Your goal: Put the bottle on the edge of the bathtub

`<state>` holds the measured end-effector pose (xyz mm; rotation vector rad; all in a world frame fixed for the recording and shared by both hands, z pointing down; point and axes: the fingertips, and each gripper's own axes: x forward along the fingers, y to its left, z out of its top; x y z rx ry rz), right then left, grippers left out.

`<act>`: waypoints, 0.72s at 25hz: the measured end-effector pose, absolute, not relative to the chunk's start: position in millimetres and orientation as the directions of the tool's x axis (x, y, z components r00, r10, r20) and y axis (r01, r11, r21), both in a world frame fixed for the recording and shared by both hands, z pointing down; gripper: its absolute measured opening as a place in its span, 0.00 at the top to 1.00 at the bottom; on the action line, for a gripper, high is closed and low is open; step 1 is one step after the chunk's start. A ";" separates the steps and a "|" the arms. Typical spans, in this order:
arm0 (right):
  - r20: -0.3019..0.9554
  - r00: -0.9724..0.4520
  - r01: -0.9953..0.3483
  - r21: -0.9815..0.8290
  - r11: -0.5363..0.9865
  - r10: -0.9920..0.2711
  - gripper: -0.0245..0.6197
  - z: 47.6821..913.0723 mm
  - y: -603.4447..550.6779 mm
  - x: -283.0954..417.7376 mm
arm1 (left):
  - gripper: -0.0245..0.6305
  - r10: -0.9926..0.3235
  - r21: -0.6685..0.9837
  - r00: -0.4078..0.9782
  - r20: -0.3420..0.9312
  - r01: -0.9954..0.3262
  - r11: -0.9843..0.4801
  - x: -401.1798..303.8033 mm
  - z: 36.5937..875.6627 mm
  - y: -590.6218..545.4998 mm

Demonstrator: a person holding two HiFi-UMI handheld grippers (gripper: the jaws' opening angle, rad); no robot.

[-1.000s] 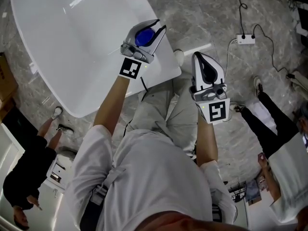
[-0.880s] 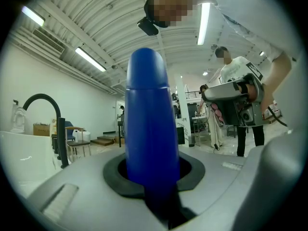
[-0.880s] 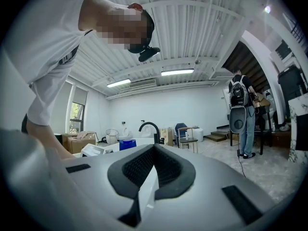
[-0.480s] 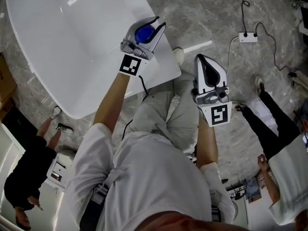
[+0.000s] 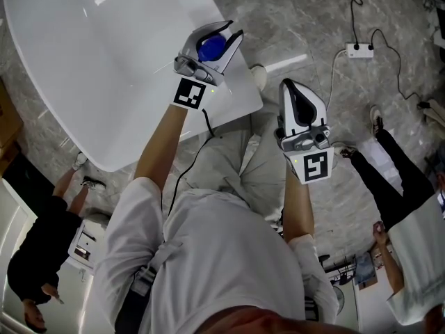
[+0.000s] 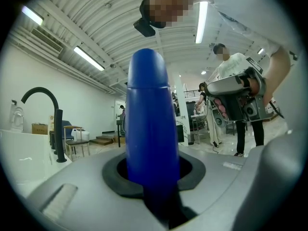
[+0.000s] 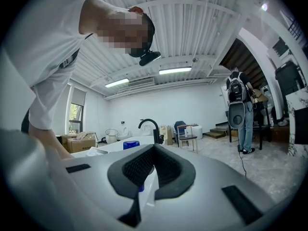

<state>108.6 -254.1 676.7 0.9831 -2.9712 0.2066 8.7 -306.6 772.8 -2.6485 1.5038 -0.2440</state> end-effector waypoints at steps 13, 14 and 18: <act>0.063 -0.797 -0.603 -0.142 0.785 -0.601 0.96 662.4 -246.3 122.8 | 0.35 -0.866 -0.173 0.482 0.132 -0.849 -0.499 12.0 772.2 -300.6; 0.063 -0.797 -0.603 -0.143 0.785 -0.600 0.96 659.1 -245.2 123.1 | 0.34 -0.867 -0.179 0.481 0.132 -0.849 -0.498 11.5 768.8 -300.8; 0.067 -0.793 -0.608 -0.149 0.780 -0.605 0.96 644.1 -243.4 124.4 | 0.33 -0.864 -0.187 0.483 0.143 -0.844 -0.502 9.7 753.5 -301.0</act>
